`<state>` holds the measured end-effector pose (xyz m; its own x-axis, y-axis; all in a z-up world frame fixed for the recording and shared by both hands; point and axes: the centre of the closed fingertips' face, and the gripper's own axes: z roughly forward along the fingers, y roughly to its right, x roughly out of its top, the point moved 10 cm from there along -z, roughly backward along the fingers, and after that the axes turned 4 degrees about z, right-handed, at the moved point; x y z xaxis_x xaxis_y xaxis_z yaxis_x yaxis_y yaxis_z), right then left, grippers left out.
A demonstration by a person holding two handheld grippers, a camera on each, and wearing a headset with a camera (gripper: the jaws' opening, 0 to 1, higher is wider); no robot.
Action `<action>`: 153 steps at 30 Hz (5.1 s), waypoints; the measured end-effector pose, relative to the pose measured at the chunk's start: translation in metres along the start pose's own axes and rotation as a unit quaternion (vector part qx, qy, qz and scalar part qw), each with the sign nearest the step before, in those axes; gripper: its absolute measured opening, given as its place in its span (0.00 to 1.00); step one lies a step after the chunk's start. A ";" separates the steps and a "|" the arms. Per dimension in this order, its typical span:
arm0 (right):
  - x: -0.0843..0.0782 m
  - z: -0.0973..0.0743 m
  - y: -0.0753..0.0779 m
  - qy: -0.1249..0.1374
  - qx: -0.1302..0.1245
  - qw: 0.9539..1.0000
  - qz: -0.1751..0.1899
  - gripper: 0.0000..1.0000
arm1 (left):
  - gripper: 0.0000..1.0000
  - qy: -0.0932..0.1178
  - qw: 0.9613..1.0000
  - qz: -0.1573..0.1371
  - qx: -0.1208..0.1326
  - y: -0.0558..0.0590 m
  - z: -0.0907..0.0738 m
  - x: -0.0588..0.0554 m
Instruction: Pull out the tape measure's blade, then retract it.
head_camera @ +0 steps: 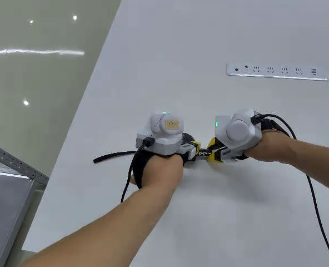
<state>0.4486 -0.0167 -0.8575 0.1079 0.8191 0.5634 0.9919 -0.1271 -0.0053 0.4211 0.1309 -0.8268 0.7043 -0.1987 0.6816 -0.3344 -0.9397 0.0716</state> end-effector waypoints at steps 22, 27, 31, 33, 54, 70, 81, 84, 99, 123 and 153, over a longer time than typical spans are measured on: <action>0.005 0.002 0.000 0.014 0.004 1.000 0.004 0.13 | 0.55 0.000 1.000 0.000 -0.002 -0.001 0.000 0.000; 0.004 0.003 0.000 0.016 0.005 1.000 0.001 0.13 | 0.55 0.003 1.000 0.004 0.000 0.000 -0.001 0.000; 0.006 0.003 -0.001 0.013 0.005 1.000 -0.010 0.13 | 0.55 0.007 1.000 0.005 0.000 0.000 -0.001 -0.001; 0.005 0.003 -0.001 0.016 0.005 1.000 -0.005 0.13 | 0.55 0.006 1.000 0.007 -0.001 -0.001 -0.001 -0.001; 0.012 0.009 -0.002 0.025 0.003 1.000 0.003 0.13 | 0.55 0.005 1.000 0.004 -0.008 -0.002 -0.001 -0.001; 0.016 0.012 -0.002 0.017 0.003 1.000 -0.012 0.13 | 0.55 0.005 1.000 0.004 -0.010 -0.003 -0.001 -0.001; 0.018 0.012 -0.004 0.012 -0.003 1.000 -0.011 0.13 | 0.55 0.005 1.000 0.005 -0.011 -0.003 -0.001 -0.001; 0.018 0.012 -0.004 0.012 -0.005 1.000 -0.011 0.13 | 0.55 0.006 1.000 0.005 -0.011 -0.003 -0.001 -0.001; 0.018 0.012 -0.005 0.011 -0.010 0.999 -0.029 0.14 | 0.57 0.005 1.000 0.004 -0.009 -0.003 -0.002 -0.001; 0.017 0.012 -0.009 0.018 -0.035 0.999 0.006 0.18 | 0.59 0.004 1.000 0.006 -0.014 -0.004 -0.005 -0.001; 0.014 -0.011 -0.029 0.060 -0.115 0.981 0.142 0.35 | 0.67 0.036 0.999 0.029 -0.026 -0.010 -0.026 -0.012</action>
<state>0.4203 -0.0080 -0.8400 0.3555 0.6619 0.6599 0.8801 -0.4748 0.0020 0.4002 0.1499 -0.8168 0.6364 -0.2309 0.7360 -0.4074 -0.9108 0.0665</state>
